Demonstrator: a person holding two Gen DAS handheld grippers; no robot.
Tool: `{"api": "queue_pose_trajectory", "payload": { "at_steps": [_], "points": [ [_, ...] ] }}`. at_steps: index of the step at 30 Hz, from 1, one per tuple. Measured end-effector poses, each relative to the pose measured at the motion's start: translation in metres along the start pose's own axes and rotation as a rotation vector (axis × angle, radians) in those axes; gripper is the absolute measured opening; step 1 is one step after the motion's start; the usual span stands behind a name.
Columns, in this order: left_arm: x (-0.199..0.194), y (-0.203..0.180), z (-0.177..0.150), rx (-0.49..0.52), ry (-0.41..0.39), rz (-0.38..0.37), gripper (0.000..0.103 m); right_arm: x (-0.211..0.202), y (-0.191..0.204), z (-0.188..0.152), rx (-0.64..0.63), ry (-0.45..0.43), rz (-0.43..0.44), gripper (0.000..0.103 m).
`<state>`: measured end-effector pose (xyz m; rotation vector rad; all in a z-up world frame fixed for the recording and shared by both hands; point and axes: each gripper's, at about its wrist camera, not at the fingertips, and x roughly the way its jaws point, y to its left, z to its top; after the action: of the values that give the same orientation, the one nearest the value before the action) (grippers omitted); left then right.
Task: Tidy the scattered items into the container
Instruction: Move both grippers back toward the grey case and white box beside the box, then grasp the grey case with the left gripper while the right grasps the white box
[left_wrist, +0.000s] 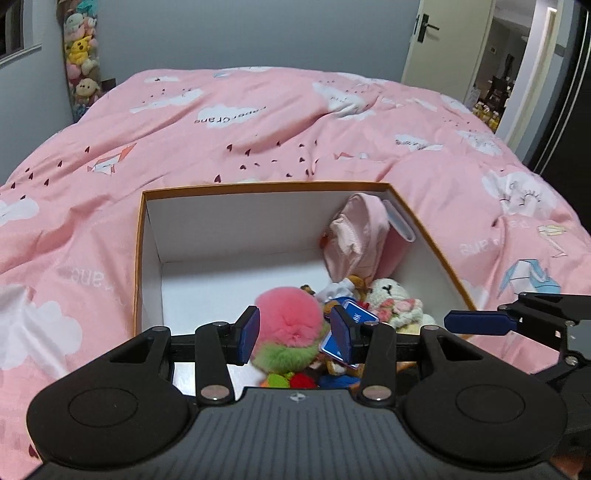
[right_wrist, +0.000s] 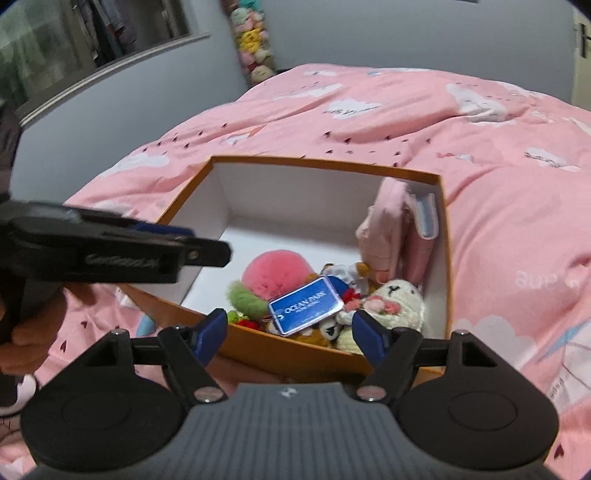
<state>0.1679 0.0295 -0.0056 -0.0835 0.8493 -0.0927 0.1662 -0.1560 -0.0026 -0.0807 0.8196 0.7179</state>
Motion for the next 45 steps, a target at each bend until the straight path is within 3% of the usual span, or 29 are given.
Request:
{"api": "queue_pose_trajectory", "payload": {
  "at_steps": [6, 13, 25, 31, 40, 45],
  "points": [
    [-0.017, -0.009, -0.015, 0.017, -0.038, -0.020, 0.050, -0.014, -0.003, -0.012, 0.040, -0.034, -0.027, 0.079],
    [-0.024, -0.010, -0.031, -0.019, -0.041, -0.057, 0.055, -0.026, 0.002, -0.030, -0.035, -0.027, -0.091, 0.089],
    [-0.024, -0.006, -0.058, 0.001, 0.005, -0.098, 0.056, -0.054, -0.024, -0.061, 0.103, 0.019, -0.180, 0.089],
    [-0.021, -0.019, -0.068, 0.096, 0.030, -0.152, 0.056, -0.060, -0.034, -0.075, 0.151, 0.067, -0.214, 0.081],
    [-0.006, -0.045, -0.074, 0.263, 0.082, -0.196, 0.057, -0.052, -0.010, -0.090, 0.019, 0.150, -0.199, 0.077],
    [-0.002, -0.050, -0.075, 0.295, 0.096, -0.217, 0.057, -0.035, 0.001, -0.096, -0.095, 0.194, -0.275, 0.075]
  ]
}}
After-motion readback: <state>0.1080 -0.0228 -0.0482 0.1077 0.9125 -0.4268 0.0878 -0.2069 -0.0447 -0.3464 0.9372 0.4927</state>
